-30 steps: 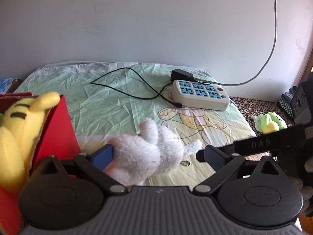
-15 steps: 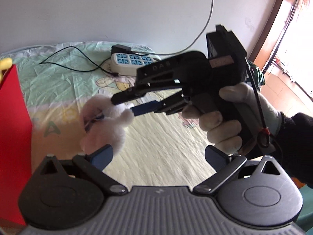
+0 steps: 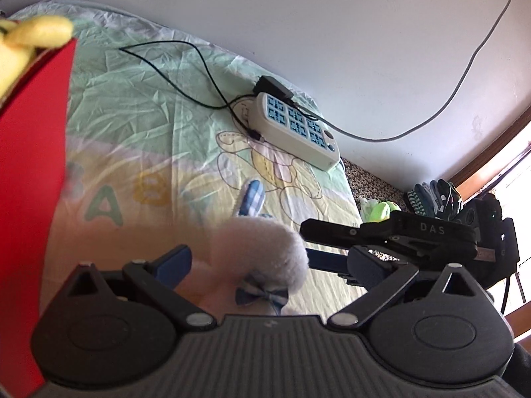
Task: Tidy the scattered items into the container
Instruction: 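Lift the white bunny off the bed with the right tool, then carry the white bunny over the red box and lower it in, then open the right tool to release the bunny beside the other bunny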
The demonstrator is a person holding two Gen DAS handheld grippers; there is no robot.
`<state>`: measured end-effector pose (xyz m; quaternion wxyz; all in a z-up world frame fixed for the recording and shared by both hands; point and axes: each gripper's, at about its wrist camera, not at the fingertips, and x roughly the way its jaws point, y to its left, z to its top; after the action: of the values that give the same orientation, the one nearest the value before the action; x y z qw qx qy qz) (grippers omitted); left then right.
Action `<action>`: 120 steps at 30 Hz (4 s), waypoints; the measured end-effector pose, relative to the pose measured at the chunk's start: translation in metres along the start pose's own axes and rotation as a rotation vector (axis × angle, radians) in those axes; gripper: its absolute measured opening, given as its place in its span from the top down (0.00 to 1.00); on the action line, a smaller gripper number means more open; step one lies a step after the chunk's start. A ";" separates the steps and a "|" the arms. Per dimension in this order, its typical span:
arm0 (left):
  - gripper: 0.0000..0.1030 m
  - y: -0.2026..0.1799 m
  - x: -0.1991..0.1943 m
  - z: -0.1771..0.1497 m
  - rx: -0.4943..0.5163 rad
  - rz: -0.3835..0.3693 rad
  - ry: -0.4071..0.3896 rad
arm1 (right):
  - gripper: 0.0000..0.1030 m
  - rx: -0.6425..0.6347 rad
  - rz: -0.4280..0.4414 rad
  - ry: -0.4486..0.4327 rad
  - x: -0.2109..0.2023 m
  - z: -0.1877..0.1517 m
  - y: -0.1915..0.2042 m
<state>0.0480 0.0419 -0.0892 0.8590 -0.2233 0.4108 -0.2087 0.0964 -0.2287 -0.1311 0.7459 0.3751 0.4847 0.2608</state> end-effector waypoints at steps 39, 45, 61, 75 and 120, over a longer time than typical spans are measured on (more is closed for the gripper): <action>0.38 -0.003 -0.223 0.011 0.299 0.130 -0.404 | 0.53 -0.587 0.266 -0.282 0.024 -0.109 0.211; 0.38 0.060 -0.260 0.006 0.217 0.158 -0.410 | 0.53 -0.663 0.274 -0.254 0.090 -0.137 0.250; 0.36 0.154 -0.279 -0.015 0.204 0.225 -0.303 | 0.54 -0.685 0.237 -0.192 0.174 -0.182 0.272; 0.35 0.171 -0.281 -0.015 0.287 0.192 -0.188 | 0.52 -0.731 0.175 -0.060 0.189 -0.183 0.278; 0.21 0.160 -0.282 -0.020 0.336 0.161 -0.167 | 0.74 -0.488 0.032 0.006 0.193 -0.191 0.288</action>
<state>-0.1020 0.3204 -0.0170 0.9291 -0.0596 0.3142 -0.1857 -0.0107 0.1430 -0.0460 0.8088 0.1904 0.4037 0.3830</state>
